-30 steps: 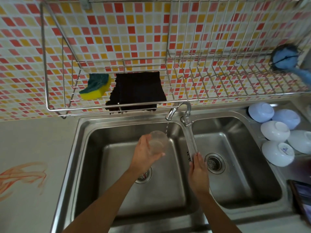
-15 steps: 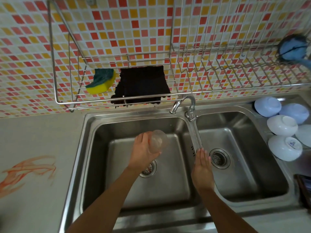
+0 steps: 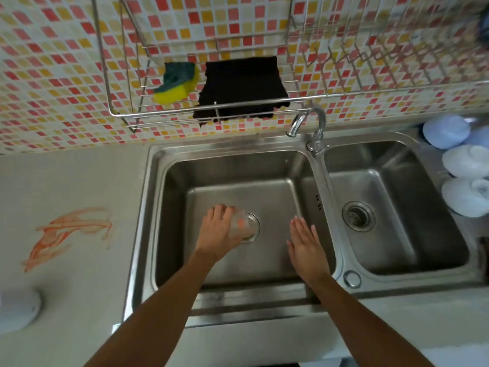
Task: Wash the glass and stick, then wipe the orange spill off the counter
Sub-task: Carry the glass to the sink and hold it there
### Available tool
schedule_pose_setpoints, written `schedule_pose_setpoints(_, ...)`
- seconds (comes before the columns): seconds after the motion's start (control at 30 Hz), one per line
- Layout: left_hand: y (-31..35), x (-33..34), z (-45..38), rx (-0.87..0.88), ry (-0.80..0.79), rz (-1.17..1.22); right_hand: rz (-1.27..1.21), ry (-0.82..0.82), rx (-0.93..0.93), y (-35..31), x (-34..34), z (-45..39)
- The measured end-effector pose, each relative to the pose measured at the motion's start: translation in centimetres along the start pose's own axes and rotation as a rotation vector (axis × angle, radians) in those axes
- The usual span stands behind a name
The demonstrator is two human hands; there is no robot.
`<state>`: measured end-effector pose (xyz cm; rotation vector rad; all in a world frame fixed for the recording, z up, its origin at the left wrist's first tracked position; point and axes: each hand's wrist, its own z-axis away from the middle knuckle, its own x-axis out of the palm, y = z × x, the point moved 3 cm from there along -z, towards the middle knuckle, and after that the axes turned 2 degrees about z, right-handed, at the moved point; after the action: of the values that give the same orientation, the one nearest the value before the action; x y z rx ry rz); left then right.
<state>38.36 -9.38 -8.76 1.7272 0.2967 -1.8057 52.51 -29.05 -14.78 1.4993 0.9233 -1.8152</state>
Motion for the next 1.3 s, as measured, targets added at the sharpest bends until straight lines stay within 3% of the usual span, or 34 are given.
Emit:
schedule_pose_setpoints(0.17, 0.4, 0.7, 1.5, 0.045, 0.020, -0.141, -0.042, -0.093, 0.027, -2.7, 0.8, 0.4)
schedule_pose_setpoints(0.33, 0.7, 0.8, 2.3, 0.142, 0.026, -0.328, -0.059, -0.078, 0.045, -3.7, 1.0, 1.1)
schedule_pose_setpoints(0.47, 1.0, 0.3, 2.9, 0.187, -0.026, -0.346, -0.058, -0.109, 0.046, -3.7, 1.1, 1.1)
schedule_pose_setpoints(0.77, -0.6, 0.4, 3.7, 0.171, 0.134, -0.363, -0.091, -0.105, 0.068, -3.6, 1.4, 1.1)
schedule_pose_setpoints(1.07, -3.0, -3.3, 4.7, 0.046, 0.150, -0.040, -0.139, -0.103, 0.103, -4.4, 0.0, 1.9)
schedule_pose_setpoints(1.17, -3.9, -5.0, 4.8, 0.002, 0.153, 0.137, -0.279, 0.020, 0.115, -6.1, -3.1, 1.9)
schedule_pose_setpoints(1.3, -4.7, -9.0, 5.1, -0.062, 0.243, 0.462, -0.464, 0.319, 0.056, -9.3, -11.4, 0.2)
